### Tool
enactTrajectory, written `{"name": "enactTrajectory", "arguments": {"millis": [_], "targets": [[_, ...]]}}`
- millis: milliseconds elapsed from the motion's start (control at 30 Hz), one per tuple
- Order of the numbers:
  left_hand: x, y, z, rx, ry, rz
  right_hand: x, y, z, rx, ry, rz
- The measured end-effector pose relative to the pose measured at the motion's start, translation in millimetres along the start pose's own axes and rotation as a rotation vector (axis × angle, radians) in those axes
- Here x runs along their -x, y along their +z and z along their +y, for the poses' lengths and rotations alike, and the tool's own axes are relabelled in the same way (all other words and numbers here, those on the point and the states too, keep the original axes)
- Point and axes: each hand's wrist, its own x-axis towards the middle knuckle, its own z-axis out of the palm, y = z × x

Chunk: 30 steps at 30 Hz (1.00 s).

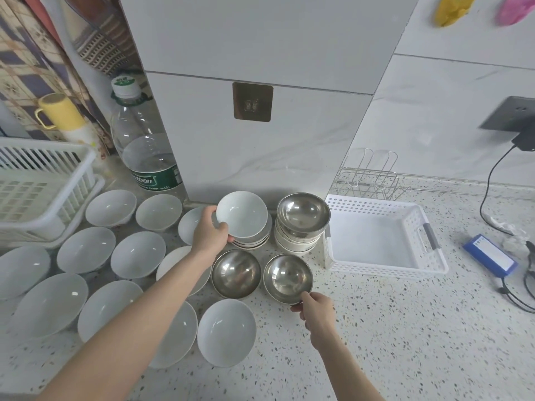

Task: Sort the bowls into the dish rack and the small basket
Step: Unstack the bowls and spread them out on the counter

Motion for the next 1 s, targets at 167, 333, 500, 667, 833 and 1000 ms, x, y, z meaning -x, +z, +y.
{"name": "enactTrajectory", "arguments": {"millis": [167, 333, 500, 667, 833, 1000], "targets": [[22, -21, 3, 0.13, -0.041, 0.003, 6, 0, 7, -0.082, -0.009, -0.006], [62, -40, 1, 0.227, -0.053, -0.096, 24, 3, 23, -0.157, -0.022, 0.072], [109, -59, -19, 0.211, -0.038, -0.202, 60, 14, 41, -0.21, -0.096, 0.134], [150, -74, -54, 0.132, 0.003, -0.299, 111, 31, 53, -0.264, -0.188, 0.057], [173, -80, -83, 0.026, 0.044, -0.397, 145, 35, 66, -0.246, -0.315, 0.031], [188, -71, -90, -0.018, 0.077, -0.463, 160, 30, 75, -0.184, -0.347, 0.043]]}}
